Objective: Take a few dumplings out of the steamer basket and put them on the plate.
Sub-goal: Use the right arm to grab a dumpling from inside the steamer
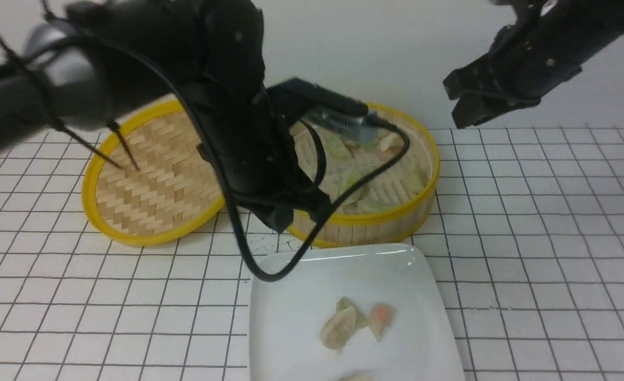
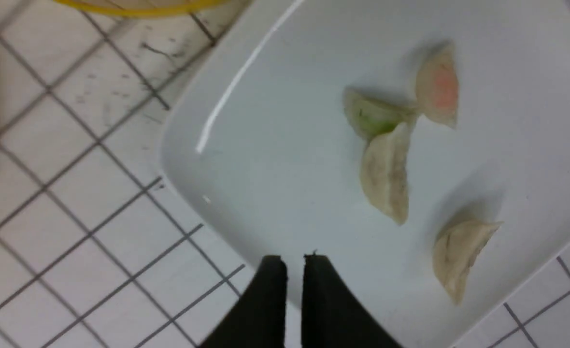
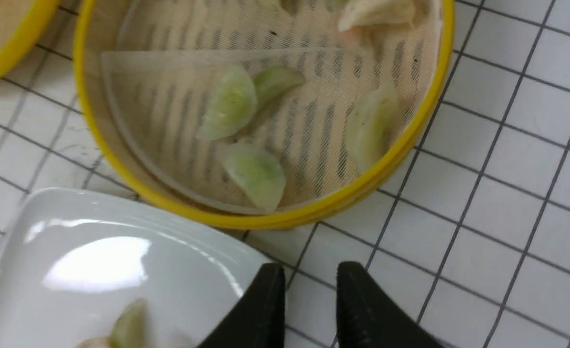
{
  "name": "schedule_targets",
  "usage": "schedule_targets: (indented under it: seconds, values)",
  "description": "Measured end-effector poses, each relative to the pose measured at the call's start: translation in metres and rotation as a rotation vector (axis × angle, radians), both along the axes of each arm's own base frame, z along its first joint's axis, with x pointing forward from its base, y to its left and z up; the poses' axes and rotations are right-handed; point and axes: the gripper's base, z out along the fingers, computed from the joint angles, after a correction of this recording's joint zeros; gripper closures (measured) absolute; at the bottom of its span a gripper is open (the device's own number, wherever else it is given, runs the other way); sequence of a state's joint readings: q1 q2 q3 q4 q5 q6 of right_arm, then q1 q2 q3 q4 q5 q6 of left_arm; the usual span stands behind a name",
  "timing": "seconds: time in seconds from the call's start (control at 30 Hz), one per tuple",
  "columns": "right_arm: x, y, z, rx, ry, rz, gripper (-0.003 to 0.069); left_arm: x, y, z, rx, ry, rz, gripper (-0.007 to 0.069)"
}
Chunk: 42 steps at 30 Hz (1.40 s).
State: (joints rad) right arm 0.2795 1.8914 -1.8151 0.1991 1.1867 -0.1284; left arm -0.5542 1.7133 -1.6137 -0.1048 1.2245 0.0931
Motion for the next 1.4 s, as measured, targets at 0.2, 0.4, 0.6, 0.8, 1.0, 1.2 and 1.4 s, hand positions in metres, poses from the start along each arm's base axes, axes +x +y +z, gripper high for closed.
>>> schedule_targets:
  seconds: [0.2, 0.4, 0.6, 0.8, 1.0, 1.2, 1.4]
  values:
    - [0.045, 0.027, -0.048, -0.073, 0.016, 0.039, 0.0302, -0.051, 0.032, 0.078, -0.133, -0.178, 0.041, 0.0631]
    - [0.078, 0.040, -0.102, -0.158, 0.034, 0.058, 0.0236, -0.114, 0.070, 0.118, -0.218, -0.292, 0.046, 0.0631]
    - [0.091, 0.043, -0.131, -0.180, 0.058, 0.061, 0.0232, -0.147, 0.090, 0.120, -0.242, -0.323, 0.045, 0.0631]
    - [0.093, 0.046, -0.143, -0.181, 0.073, 0.065, 0.0232, -0.154, 0.095, 0.106, -0.220, -0.287, 0.046, 0.0631]
    - [0.095, 0.046, -0.145, -0.186, 0.066, 0.065, 0.0344, -0.154, 0.094, 0.100, -0.208, -0.267, 0.047, 0.0631]
    - [0.096, 0.048, -0.134, -0.198, 0.055, 0.087, 0.0595, -0.154, 0.094, 0.100, -0.208, -0.267, 0.047, 0.0631]
    - [0.094, 0.065, -0.110, -0.164, 0.007, 0.115, 0.0618, -0.154, 0.094, 0.100, -0.208, -0.267, 0.047, 0.0631]
